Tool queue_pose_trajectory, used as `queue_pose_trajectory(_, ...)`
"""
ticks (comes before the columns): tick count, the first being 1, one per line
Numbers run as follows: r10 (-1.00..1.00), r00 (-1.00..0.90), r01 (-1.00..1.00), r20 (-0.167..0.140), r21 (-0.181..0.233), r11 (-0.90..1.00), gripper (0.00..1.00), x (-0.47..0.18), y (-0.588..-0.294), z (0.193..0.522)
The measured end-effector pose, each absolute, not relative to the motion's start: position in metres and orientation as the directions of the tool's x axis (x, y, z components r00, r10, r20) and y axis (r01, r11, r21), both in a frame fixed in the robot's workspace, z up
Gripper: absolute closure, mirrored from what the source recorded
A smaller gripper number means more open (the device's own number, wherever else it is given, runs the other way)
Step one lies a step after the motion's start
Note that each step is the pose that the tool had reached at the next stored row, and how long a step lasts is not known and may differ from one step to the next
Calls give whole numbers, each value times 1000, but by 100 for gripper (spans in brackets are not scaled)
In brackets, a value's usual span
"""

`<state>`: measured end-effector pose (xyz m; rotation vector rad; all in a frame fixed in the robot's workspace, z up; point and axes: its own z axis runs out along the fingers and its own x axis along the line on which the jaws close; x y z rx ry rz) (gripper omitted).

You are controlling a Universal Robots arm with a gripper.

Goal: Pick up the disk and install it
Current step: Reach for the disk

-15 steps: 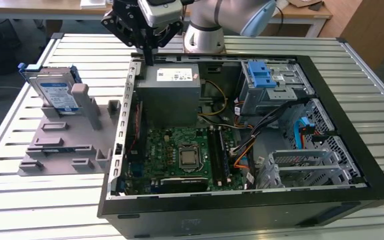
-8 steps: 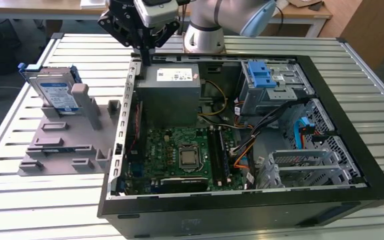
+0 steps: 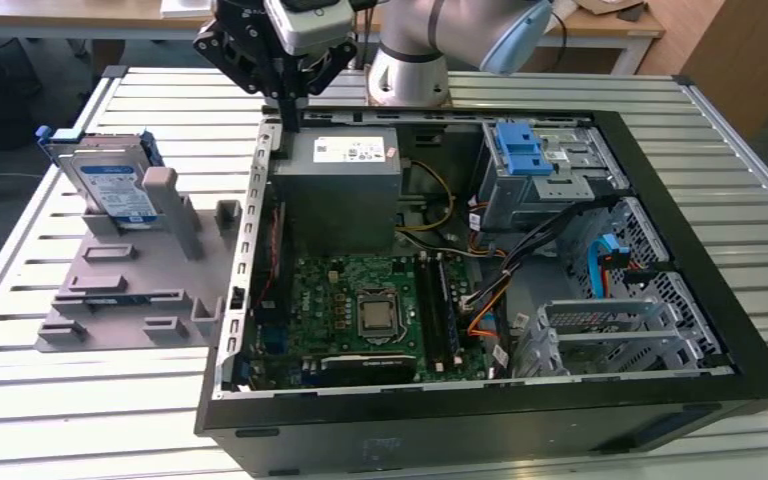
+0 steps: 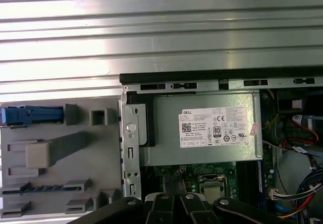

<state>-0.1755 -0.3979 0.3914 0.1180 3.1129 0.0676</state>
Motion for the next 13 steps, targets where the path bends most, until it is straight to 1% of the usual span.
queue_pose_trajectory(13, 76, -997, 75, -24, 44, 996, 89, -179, -398, 391)
